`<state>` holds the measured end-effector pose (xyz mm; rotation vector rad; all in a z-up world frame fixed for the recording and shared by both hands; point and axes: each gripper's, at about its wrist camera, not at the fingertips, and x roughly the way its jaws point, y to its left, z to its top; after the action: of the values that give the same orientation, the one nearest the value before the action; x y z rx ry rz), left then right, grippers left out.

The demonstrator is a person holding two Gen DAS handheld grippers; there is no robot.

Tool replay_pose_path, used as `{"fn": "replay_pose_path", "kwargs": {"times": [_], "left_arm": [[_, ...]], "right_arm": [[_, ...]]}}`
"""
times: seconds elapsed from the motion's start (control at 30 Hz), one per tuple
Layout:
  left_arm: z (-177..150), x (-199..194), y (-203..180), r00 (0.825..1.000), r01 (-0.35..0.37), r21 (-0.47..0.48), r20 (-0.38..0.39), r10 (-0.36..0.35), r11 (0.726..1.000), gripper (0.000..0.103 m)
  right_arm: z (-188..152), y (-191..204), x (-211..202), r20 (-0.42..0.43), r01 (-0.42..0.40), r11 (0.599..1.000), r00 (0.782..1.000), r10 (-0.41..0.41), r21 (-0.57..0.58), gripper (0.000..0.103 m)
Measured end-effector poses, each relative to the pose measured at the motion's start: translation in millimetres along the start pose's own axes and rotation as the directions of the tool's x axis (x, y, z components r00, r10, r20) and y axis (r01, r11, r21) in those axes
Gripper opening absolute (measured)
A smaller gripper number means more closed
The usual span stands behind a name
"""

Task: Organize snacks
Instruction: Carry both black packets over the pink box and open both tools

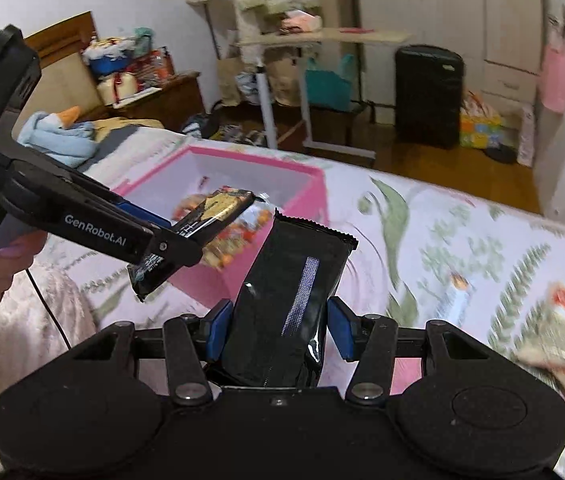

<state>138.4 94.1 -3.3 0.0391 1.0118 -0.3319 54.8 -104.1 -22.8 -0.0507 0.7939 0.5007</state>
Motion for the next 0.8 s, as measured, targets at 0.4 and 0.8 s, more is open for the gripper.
{"fn": "replay_pose_path", "kwargs": {"times": [0.4, 0.8], "left_arm": [[14, 34, 96, 0.973, -0.216, -0.151, 0.051, 0.226, 0.965, 0.045], [11, 95, 143, 0.964, -0.266, -0.29, -0.056, 0.261, 0.919, 0.051]], "right_arm": [[69, 33, 111, -0.061, -0.112, 0.993, 0.992, 0.11, -0.038, 0.057], [67, 38, 202, -0.124, -0.162, 0.982, 0.977, 0.174, 0.101, 0.059]]}}
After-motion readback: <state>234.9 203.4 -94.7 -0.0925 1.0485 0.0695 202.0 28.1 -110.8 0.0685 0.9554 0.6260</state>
